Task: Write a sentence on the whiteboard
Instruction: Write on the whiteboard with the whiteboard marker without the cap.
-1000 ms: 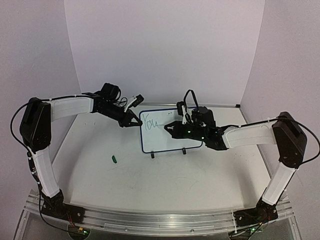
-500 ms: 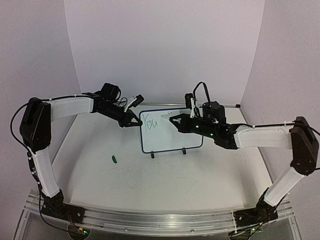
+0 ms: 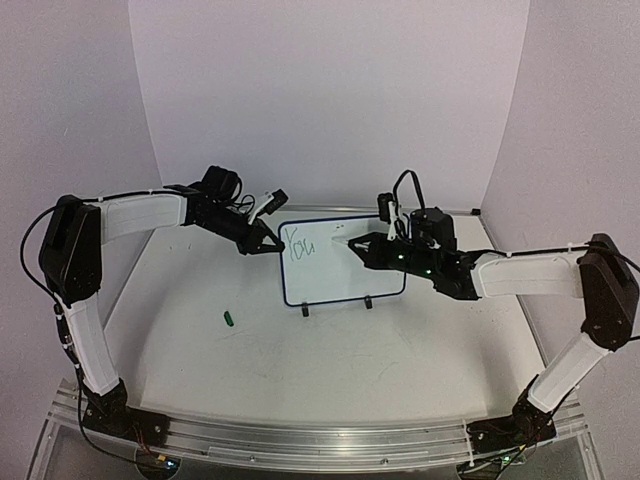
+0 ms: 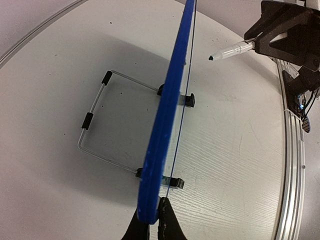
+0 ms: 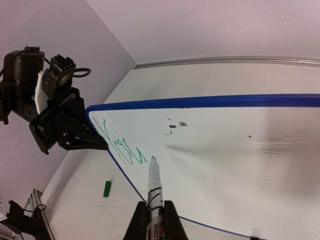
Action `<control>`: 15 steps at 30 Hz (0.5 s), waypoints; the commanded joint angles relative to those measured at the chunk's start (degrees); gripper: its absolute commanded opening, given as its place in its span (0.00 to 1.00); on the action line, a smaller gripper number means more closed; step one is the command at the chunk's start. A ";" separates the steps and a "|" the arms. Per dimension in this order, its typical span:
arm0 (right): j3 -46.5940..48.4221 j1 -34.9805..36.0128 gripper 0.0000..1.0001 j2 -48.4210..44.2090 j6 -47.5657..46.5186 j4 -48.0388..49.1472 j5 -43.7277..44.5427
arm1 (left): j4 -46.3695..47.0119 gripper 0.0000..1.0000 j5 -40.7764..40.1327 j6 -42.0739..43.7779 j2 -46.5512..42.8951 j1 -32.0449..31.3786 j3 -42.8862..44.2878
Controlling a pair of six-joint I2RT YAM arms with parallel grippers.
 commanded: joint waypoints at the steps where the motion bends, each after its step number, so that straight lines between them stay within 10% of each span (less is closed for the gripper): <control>1: 1.17 -0.76 0.00 1.33 -0.23 1.58 0.13 | -0.72 0.00 -7.70 2.65 -1.16 0.70 -0.93; 15: 3.47 -1.43 0.00 4.14 -0.10 3.19 0.43 | -0.75 0.00 -7.74 2.84 -0.89 0.70 -0.87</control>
